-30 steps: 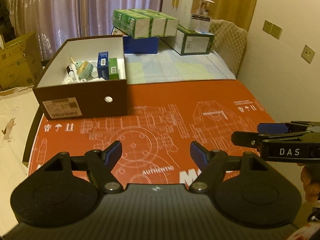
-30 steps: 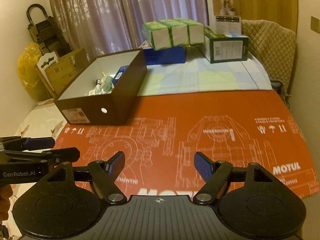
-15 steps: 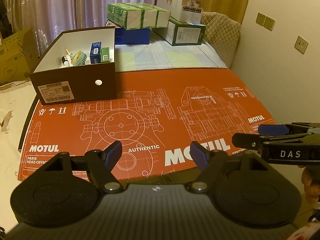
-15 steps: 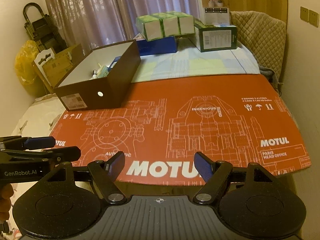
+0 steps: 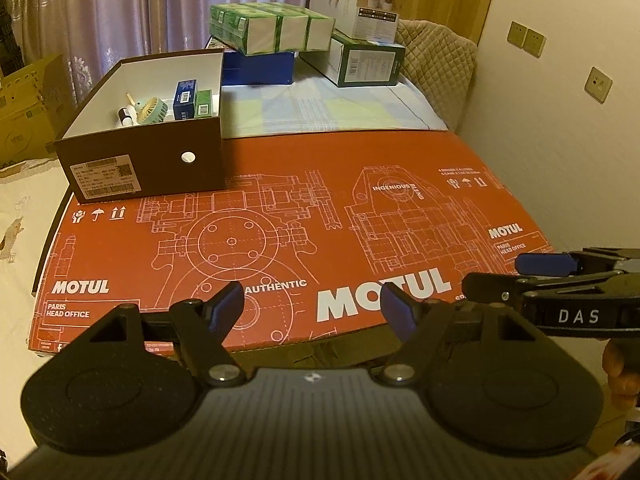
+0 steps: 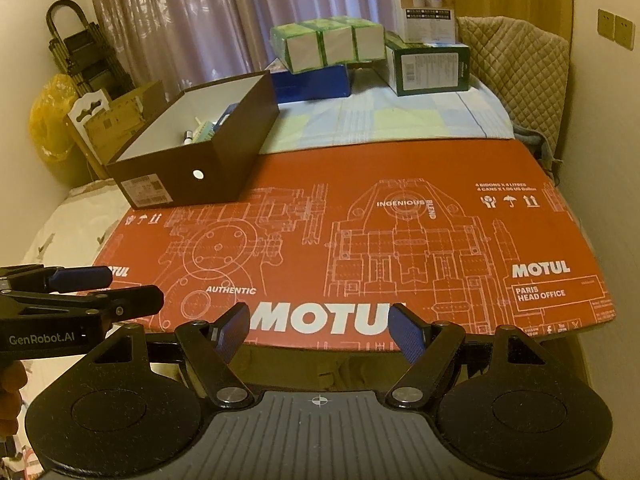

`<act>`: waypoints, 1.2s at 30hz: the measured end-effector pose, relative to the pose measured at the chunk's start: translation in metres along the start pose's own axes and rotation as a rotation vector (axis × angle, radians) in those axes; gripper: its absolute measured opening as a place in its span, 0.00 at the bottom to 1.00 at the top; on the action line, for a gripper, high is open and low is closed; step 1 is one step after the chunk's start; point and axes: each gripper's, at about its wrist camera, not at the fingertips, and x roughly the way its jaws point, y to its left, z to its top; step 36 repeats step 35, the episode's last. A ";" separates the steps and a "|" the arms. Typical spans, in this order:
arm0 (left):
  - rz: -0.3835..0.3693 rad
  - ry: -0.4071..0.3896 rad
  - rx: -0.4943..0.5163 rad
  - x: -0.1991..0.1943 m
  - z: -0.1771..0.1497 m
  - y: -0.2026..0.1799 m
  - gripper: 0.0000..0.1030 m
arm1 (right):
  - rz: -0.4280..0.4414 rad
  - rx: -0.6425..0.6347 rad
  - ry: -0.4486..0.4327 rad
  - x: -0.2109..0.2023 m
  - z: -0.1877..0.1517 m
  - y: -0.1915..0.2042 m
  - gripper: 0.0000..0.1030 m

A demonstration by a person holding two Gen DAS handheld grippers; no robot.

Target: Organize rigid objects

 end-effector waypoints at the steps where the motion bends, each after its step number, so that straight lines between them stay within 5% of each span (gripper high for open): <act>1: -0.001 0.001 0.001 0.001 0.000 -0.001 0.70 | 0.000 0.001 0.002 0.000 -0.001 -0.001 0.71; 36: -0.004 0.020 -0.003 0.007 -0.006 0.004 0.70 | -0.005 0.008 0.026 0.002 -0.005 0.005 0.71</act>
